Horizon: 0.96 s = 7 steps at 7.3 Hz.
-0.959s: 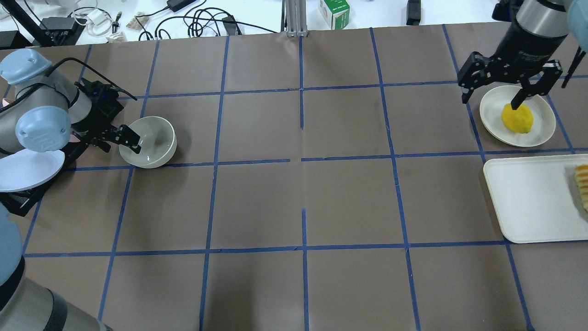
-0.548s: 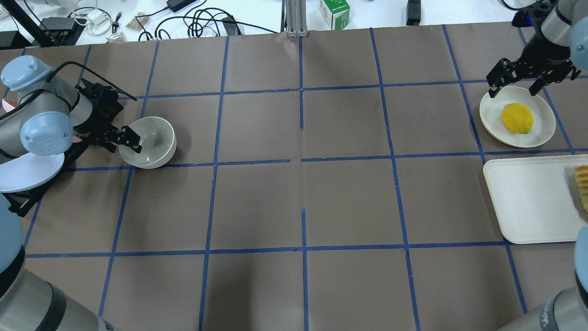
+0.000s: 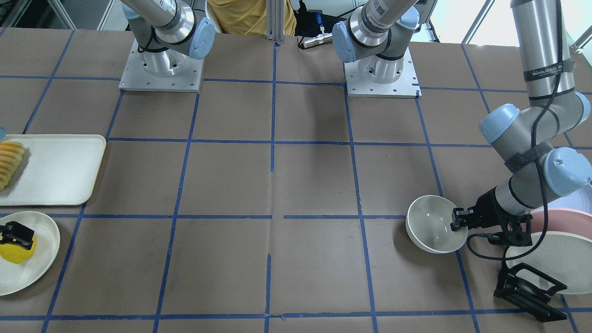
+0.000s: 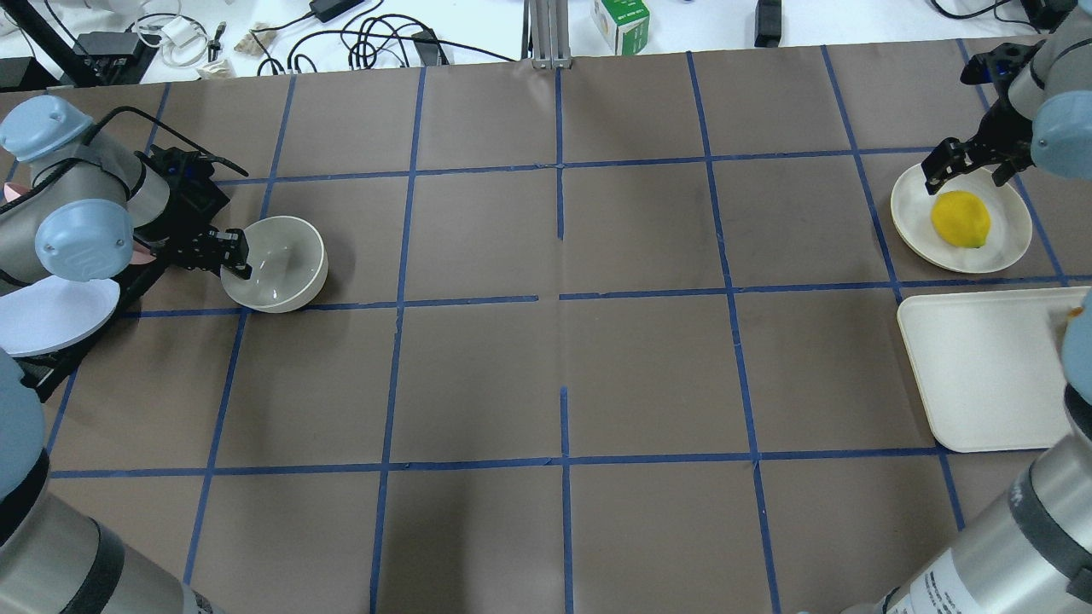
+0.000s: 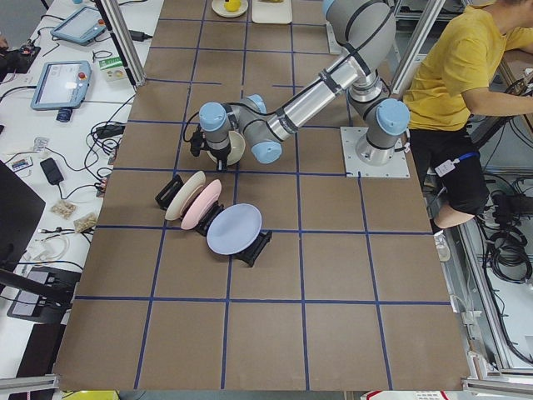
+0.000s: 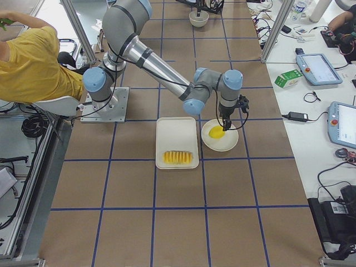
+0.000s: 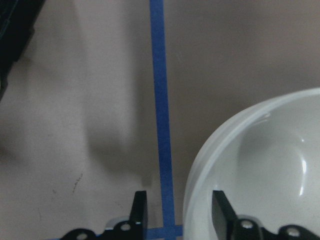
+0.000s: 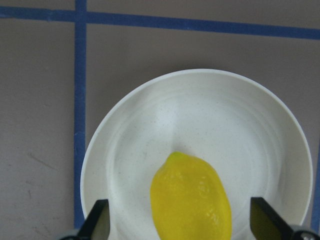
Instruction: Place bowl and put lemon in it
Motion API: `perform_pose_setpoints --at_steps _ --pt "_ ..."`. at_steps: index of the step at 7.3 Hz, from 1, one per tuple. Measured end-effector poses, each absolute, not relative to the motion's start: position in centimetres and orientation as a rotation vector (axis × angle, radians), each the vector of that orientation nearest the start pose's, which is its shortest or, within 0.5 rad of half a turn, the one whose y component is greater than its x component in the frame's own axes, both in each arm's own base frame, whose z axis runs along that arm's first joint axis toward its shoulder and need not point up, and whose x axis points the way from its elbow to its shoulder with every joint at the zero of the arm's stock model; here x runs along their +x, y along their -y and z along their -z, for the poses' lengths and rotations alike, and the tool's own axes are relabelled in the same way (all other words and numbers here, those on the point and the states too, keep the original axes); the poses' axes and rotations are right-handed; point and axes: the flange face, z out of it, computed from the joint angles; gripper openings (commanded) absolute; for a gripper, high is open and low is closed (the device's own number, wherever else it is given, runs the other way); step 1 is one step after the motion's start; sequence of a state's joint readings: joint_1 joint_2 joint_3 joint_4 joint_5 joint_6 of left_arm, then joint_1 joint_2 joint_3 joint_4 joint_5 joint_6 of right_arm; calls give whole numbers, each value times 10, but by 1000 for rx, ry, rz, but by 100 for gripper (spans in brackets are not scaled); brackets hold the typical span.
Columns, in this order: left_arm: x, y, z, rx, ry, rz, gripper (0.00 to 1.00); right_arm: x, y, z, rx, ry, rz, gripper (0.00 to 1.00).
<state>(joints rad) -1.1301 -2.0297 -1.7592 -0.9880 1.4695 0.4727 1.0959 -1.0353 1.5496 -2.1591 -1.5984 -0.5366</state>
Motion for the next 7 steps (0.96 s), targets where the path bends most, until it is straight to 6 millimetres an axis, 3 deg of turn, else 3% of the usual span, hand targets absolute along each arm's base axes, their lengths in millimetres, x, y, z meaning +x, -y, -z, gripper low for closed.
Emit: perform_pose_setpoints --at_steps 2,3,4,5,7 --pt "124 599 -204 49 -3261 -21 0 -194 650 -222 -102 -3186 38 100" --pt "124 598 -207 53 -3263 -23 0 -196 651 -212 -114 -3179 18 75" --pt "123 597 -214 62 -3267 -26 0 -196 651 -206 -142 -3174 4 9" --pt "120 598 -223 86 -3275 -40 0 -197 650 -203 -164 -3177 -10 0" --pt "85 595 -248 135 -3402 -69 0 -200 646 -208 -176 -3210 -67 0"
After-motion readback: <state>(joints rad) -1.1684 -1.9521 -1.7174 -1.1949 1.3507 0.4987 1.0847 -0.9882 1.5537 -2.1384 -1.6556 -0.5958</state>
